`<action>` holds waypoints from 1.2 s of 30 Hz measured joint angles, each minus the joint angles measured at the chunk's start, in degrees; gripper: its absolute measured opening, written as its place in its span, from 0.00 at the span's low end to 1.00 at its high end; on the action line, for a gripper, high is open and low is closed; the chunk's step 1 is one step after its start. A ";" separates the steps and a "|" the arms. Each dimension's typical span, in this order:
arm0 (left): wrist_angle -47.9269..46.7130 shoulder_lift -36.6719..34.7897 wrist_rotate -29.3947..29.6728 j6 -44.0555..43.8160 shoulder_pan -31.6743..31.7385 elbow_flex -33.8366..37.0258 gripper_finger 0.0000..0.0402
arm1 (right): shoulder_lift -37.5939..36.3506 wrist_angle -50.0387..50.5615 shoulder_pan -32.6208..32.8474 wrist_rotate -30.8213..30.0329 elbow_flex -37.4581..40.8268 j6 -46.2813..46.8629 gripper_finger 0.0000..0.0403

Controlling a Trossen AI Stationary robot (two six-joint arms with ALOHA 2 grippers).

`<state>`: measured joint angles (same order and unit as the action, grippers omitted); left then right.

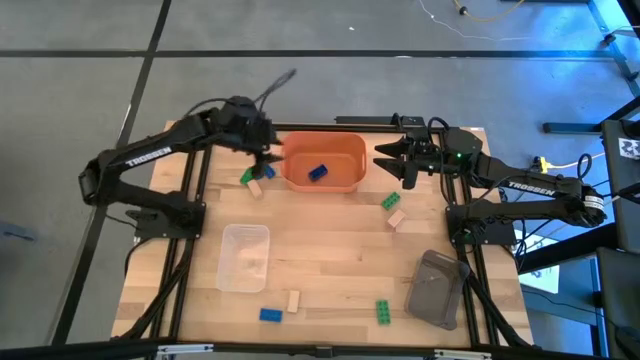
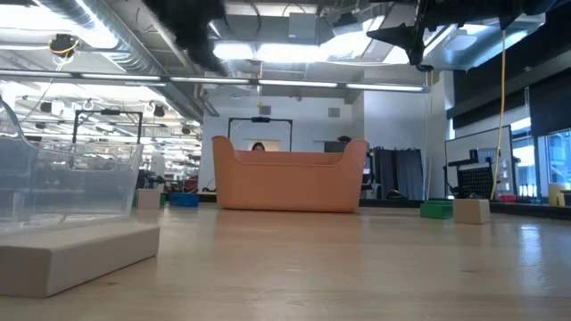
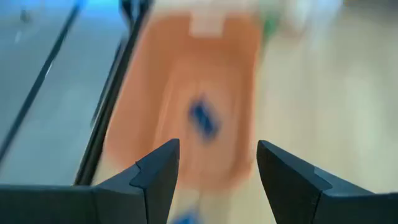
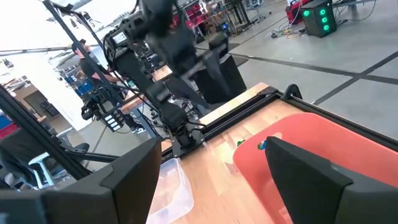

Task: Sort & place blocks by color
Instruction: Put the top blue game piece into the orange bin

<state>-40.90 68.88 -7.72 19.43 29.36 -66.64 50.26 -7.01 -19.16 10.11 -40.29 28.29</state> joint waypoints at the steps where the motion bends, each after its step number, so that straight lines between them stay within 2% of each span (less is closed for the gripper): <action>1: -3.31 0.19 3.07 2.98 0.05 0.06 0.52 | 0.00 0.00 0.00 0.00 0.00 0.00 0.72; 4: -7.13 2.53 8.86 11.57 0.74 0.05 0.52 | 0.00 0.00 0.00 0.00 0.00 0.11 0.72; 10: -8.29 10.75 10.19 26.20 2.18 0.07 0.52 | 0.00 0.00 0.00 0.00 0.00 1.68 0.72; 13: -9.42 15.42 10.38 30.76 3.08 0.08 0.52 | 0.00 0.00 0.00 0.00 0.00 1.77 0.72; 17: -10.99 19.78 11.07 31.79 5.04 0.08 0.52 | 0.00 0.00 0.00 0.00 0.00 1.75 0.72; 22: -10.48 20.52 6.45 30.23 9.42 0.32 0.52 | 0.00 0.00 0.00 -0.01 0.00 3.00 0.72; 26: -8.22 20.52 6.49 35.35 11.58 2.79 0.52 | 0.00 0.00 0.00 -0.04 0.00 3.19 0.72; 36: 0.46 21.57 4.61 41.12 10.98 9.05 0.52 | 0.00 0.00 0.00 -0.13 0.00 4.69 0.72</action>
<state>-40.44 90.45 -3.11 60.55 40.34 -57.59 50.26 -7.01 -19.16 9.98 -40.29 32.98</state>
